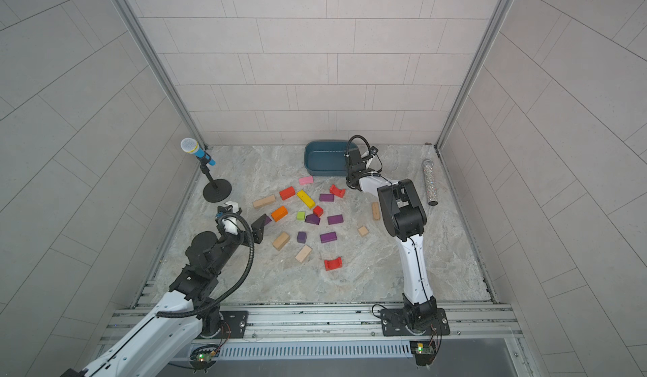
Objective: Pick purple bricks into the storage bin
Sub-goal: Adjust the building block at the center of the board, then place the storage box at the center of the board.
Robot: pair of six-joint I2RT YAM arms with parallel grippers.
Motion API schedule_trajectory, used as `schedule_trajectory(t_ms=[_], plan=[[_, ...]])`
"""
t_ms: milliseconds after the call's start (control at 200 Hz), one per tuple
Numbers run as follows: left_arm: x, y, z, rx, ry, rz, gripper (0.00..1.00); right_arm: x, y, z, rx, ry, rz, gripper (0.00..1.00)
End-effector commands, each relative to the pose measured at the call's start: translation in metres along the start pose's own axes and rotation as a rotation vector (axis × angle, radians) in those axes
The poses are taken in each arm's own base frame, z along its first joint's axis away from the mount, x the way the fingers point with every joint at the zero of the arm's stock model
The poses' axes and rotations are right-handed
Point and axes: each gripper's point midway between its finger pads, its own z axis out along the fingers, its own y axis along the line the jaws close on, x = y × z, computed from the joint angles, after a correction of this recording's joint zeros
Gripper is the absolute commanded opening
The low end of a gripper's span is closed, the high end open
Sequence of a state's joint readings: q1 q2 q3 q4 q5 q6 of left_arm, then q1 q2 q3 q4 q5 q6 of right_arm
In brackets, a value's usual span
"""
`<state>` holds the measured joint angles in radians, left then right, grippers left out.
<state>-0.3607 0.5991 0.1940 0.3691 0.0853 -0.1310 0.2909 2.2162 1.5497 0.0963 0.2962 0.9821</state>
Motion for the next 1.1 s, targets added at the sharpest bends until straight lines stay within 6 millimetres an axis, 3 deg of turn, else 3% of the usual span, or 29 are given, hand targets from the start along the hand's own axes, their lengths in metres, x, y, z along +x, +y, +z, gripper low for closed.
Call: schedule_trajectory(t_ms=[0,375,600,716,811,981,1091], plan=[[-0.013,-0.004,-0.001,0.015,-0.034,-0.002,1.00,0.015,-0.016,-0.013,0.054,0.021,-0.017,0.00],[-0.017,-0.003,-0.004,0.007,-0.051,-0.005,1.00,0.020,-0.007,-0.037,0.025,0.010,-0.001,0.00],[-0.018,-0.003,-0.005,0.008,-0.056,-0.009,1.00,0.024,-0.007,-0.041,0.021,0.022,0.003,0.00],[-0.019,-0.002,-0.006,0.002,-0.062,-0.013,1.00,0.022,-0.005,-0.042,0.011,0.018,0.008,0.42],[-0.018,0.000,-0.007,-0.004,-0.065,-0.015,1.00,0.018,-0.001,-0.046,0.001,0.008,0.004,0.65],[-0.019,0.000,-0.007,-0.005,-0.068,-0.018,1.00,-0.005,0.010,-0.064,-0.021,-0.040,-0.040,0.84],[-0.018,0.000,-0.007,-0.009,-0.068,-0.018,1.00,-0.034,0.025,-0.090,-0.069,-0.098,-0.121,0.89]])
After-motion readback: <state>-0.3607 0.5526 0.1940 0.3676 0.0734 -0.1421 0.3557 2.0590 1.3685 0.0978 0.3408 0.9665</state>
